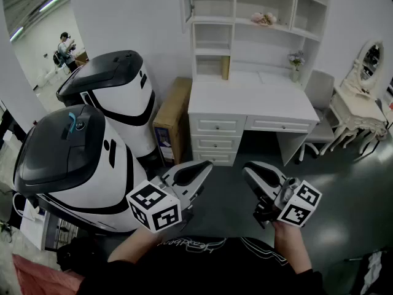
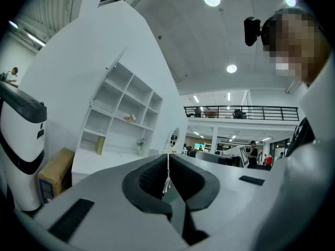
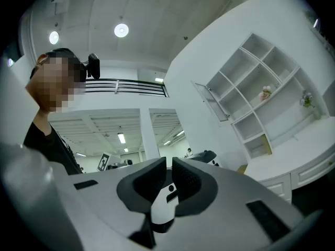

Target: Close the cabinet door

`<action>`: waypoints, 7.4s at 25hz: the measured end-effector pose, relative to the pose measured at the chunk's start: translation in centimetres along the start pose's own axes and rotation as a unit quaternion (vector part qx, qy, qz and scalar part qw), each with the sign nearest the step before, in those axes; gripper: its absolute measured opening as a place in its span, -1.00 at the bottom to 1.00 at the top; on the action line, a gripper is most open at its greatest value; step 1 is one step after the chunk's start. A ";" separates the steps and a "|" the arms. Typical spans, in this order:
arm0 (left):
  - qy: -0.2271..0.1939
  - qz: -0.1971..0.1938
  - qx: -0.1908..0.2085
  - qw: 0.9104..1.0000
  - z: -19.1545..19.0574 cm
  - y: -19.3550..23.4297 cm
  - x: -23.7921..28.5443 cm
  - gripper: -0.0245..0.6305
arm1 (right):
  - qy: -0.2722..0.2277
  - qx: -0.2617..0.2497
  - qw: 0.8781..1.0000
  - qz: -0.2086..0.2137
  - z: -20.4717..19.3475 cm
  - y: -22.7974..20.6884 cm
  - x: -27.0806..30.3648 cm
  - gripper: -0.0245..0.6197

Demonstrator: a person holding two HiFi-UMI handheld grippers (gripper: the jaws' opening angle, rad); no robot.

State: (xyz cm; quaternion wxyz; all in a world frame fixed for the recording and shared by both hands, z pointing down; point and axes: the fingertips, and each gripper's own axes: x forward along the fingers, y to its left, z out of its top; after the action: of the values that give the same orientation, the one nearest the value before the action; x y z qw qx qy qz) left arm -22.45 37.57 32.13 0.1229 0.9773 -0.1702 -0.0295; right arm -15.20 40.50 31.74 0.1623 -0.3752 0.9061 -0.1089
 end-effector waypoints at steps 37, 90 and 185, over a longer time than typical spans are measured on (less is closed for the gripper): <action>0.015 -0.031 -0.044 0.998 0.2 21.6 9.6 -0.84 | 0.008 0.017 0.998 -0.060 -1.9 -18.3 13.3 -0.73; -0.098 0.098 0.151 0.979 26.3 57.6 29.4 -0.39 | 0.022 0.006 0.999 0.033 11.6 -52.7 35.5 -0.73; -0.117 0.293 0.244 0.917 26.6 55.4 60.9 -0.42 | 0.025 0.030 0.993 0.112 21.8 -77.0 24.3 -0.73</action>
State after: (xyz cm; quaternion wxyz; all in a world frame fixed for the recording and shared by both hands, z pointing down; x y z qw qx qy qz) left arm 14.18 -39.78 19.28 -0.1370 0.8731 -0.4636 -0.0641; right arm 26.42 -32.00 31.00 0.1616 -0.2638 0.9424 -0.1270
